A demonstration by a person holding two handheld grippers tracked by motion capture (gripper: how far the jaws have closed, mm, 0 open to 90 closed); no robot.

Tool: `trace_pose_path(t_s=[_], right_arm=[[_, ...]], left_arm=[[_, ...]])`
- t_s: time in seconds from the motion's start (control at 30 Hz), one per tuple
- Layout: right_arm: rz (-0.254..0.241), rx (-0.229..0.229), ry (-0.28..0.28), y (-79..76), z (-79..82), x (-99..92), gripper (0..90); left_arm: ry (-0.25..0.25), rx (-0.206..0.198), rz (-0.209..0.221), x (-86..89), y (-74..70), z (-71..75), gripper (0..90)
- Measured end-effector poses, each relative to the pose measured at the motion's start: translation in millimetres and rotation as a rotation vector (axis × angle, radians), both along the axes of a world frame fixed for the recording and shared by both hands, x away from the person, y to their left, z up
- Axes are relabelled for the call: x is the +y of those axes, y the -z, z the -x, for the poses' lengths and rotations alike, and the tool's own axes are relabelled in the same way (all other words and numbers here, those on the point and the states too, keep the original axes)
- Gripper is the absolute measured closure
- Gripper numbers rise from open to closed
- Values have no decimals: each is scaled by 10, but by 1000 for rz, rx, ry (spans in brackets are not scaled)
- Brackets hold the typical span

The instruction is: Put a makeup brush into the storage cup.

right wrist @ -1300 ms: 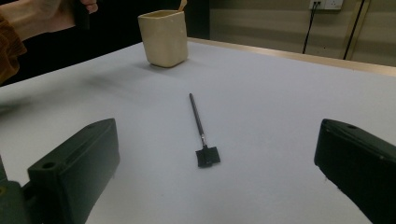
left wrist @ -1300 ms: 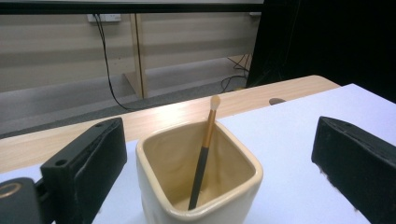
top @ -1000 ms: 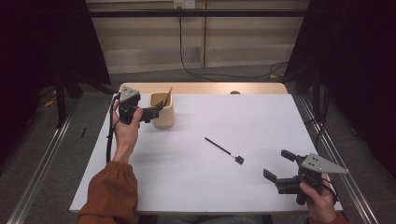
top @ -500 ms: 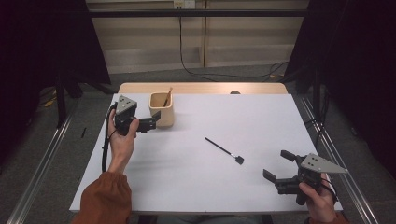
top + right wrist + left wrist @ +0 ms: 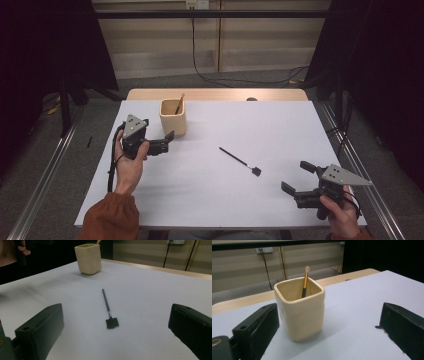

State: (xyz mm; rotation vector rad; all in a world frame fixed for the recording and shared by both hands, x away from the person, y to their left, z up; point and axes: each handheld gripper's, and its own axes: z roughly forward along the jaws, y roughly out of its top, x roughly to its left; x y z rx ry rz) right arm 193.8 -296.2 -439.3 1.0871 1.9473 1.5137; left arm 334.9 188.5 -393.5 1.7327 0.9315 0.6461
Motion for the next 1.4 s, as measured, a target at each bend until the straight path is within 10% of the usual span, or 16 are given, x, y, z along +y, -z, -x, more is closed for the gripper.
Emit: trace_pose_path(t_s=[1.4], right_arm=[[-1,5,24,4,-40,22,0]], left_arm=[[-45,-19,80,470,308,1029,8]])
